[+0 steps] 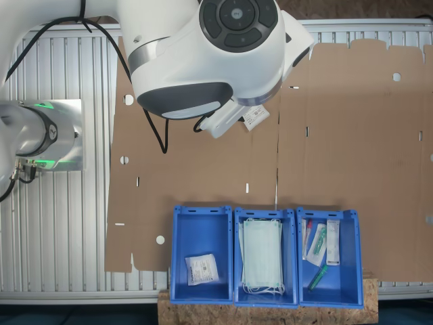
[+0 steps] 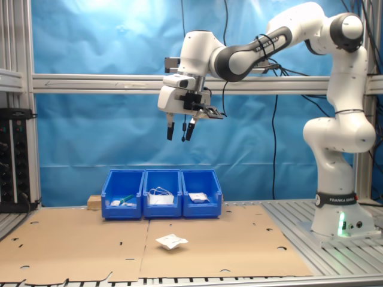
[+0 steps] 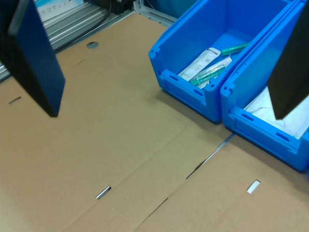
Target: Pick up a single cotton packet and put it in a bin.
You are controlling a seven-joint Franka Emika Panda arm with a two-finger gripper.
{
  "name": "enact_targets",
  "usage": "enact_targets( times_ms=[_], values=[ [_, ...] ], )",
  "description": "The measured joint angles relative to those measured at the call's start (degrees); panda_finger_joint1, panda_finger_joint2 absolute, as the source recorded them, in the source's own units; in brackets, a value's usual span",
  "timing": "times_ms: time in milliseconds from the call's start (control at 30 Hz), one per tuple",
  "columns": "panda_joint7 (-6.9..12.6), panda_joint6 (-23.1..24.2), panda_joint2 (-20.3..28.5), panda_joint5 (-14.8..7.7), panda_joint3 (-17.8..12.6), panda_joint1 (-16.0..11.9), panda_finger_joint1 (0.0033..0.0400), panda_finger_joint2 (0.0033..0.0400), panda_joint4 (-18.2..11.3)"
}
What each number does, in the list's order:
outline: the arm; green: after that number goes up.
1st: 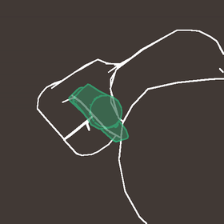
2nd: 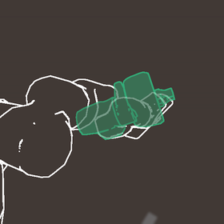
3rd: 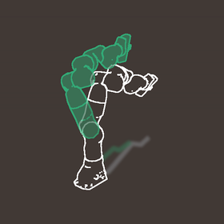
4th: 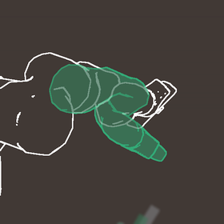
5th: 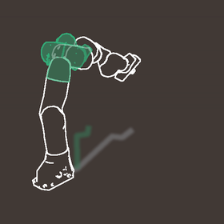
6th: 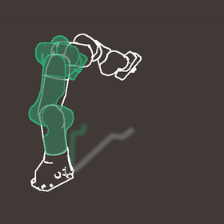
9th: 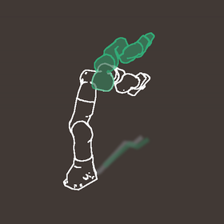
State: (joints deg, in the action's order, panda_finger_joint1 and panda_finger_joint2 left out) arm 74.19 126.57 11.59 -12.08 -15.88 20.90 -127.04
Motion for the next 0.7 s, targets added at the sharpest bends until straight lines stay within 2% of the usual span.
enact_targets(
  times_ms=[300, 700],
  values=[
    [0.0, 0.0, -1.49, 0.0, 0.0, 0.0, 0.04, 0.04, -0.46],
    [0.0, 0.0, -7.32, 0.0, 0.04, 0.16, 0.04, 0.04, -1.19]
  ],
)
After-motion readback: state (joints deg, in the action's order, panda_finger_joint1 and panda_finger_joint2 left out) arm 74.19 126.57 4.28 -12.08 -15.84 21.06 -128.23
